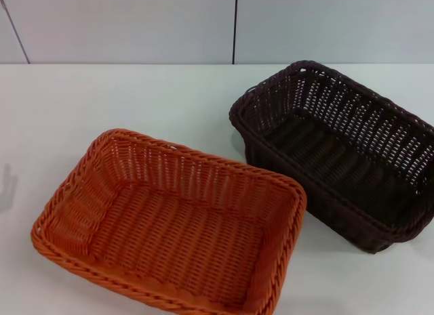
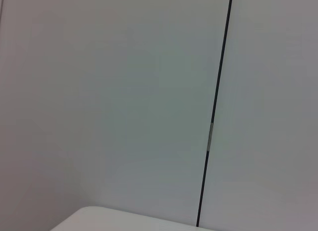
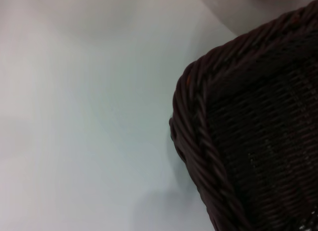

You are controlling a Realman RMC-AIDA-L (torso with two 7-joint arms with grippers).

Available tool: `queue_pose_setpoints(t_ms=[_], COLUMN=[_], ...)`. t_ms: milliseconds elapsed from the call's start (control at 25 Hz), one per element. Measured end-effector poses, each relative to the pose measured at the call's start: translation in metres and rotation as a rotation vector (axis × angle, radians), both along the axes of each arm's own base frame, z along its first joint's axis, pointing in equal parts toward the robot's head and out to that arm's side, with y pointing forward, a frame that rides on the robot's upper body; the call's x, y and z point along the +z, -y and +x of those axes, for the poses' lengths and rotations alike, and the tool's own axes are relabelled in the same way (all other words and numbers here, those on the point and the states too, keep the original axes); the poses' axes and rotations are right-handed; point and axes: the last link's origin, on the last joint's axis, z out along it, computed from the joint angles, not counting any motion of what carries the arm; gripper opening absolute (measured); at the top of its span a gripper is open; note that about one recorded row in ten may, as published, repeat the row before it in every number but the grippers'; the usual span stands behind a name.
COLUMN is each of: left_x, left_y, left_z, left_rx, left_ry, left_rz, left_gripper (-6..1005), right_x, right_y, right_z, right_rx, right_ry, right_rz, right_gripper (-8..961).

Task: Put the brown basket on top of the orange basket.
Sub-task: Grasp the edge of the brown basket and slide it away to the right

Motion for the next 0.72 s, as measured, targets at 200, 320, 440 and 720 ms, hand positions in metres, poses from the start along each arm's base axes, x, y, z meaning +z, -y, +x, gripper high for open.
queue_pose_setpoints(t_ms=[200,320,440,720], left_x=[-0.001,-0.002,-0.001,-0.001], left_y=[0.0,0.0,0.001,0.001], left_z=[0.0,0.001,0.0,0.0], left_rx=[-0.001,-0.004,-0.003,-0.003], left_ry=[0.0,-0.002,-0.003,-0.002], left_rz=[-0.003,-0.009,-0.01,-0.009], left_gripper=[722,722,722,722], right_x=[-0.01,-0.017,-0.024,-0.033], right_y=[-0.005,-0.009,-0.012,-0.021], right_z=[0.003,0.004,0.007,0.008], right_rx=[0.007,0.011,0.01,0.042], right_ry=[0.004,0.017,0.022,0.04], right_rz=[-0.018,-0.033,-0.043,-0.033], right_gripper=[687,686,685,683])
